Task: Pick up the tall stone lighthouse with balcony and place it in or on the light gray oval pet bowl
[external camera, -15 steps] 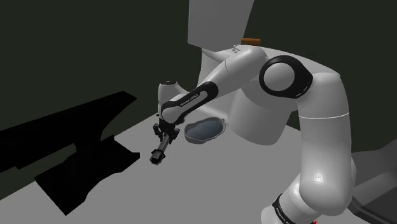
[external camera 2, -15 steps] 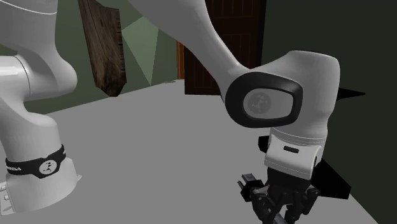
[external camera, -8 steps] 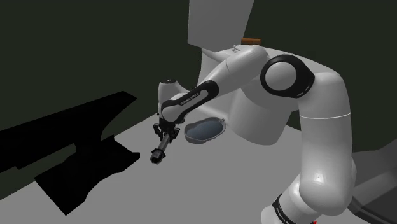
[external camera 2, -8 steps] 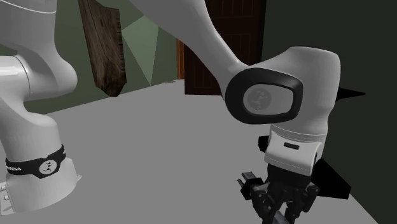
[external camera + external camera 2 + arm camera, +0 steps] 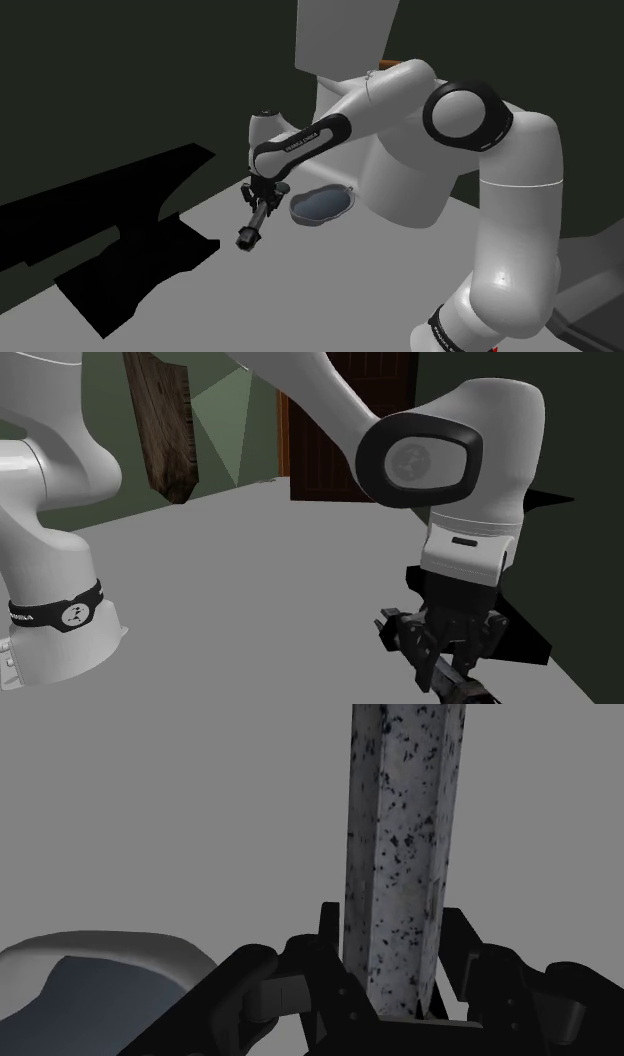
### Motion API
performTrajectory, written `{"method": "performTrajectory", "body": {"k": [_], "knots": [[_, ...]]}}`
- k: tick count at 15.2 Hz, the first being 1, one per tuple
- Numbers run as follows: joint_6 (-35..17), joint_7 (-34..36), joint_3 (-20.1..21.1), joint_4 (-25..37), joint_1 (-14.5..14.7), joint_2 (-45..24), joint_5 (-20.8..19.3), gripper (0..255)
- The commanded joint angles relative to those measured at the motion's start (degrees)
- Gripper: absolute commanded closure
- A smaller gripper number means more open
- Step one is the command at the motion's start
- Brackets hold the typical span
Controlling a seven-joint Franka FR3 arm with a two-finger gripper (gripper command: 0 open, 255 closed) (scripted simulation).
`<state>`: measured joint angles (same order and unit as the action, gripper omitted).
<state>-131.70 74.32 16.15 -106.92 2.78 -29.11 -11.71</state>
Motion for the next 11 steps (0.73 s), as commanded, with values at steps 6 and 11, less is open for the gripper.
{"method": "performTrajectory", "body": {"k": [6,11], "knots": [[4.0,-1.0,0.8,0.7,-0.6,3.5,1.4,255],[7.0,-1.6,1.3,1.6,-0.9,5.7,2.3,255]]}}
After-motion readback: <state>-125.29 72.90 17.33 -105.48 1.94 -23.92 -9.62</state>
